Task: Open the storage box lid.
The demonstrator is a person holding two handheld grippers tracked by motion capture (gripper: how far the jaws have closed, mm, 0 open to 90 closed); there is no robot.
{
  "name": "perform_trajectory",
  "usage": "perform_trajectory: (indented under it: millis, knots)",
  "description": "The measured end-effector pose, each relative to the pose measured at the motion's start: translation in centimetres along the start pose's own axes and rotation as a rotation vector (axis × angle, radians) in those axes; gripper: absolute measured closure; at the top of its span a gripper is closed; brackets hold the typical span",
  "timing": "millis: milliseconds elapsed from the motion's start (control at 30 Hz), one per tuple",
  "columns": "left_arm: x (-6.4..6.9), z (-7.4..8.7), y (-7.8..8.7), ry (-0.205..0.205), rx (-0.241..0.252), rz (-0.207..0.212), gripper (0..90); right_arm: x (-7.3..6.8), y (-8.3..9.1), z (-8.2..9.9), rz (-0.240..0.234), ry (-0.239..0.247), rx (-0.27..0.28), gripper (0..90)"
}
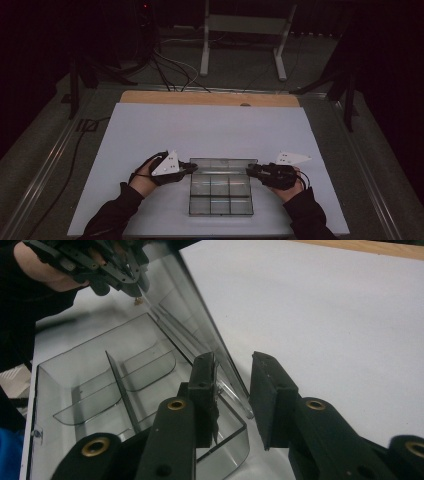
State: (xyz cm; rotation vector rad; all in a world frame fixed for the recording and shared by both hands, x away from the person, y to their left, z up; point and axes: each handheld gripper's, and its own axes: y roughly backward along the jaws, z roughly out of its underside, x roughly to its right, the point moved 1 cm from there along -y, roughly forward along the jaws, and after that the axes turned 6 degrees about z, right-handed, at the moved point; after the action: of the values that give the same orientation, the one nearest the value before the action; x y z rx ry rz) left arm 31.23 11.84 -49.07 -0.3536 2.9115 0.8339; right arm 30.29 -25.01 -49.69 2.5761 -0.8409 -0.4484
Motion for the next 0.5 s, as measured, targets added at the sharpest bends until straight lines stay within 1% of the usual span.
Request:
perform_trajectory:
  millis: [200,500]
  knots:
    - [-0.24,0.11,-0.11,0.060,0.015,-0.002,85.2,0.15,-0.16,-0.03,0.004,-0.041,0.001,72.9]
    - [-0.51,0.22,-0.26,0.130,0.028,-0.002,84.3,0.21,-0.37,-0.10,0.018,-0.087,-0.001,74.1]
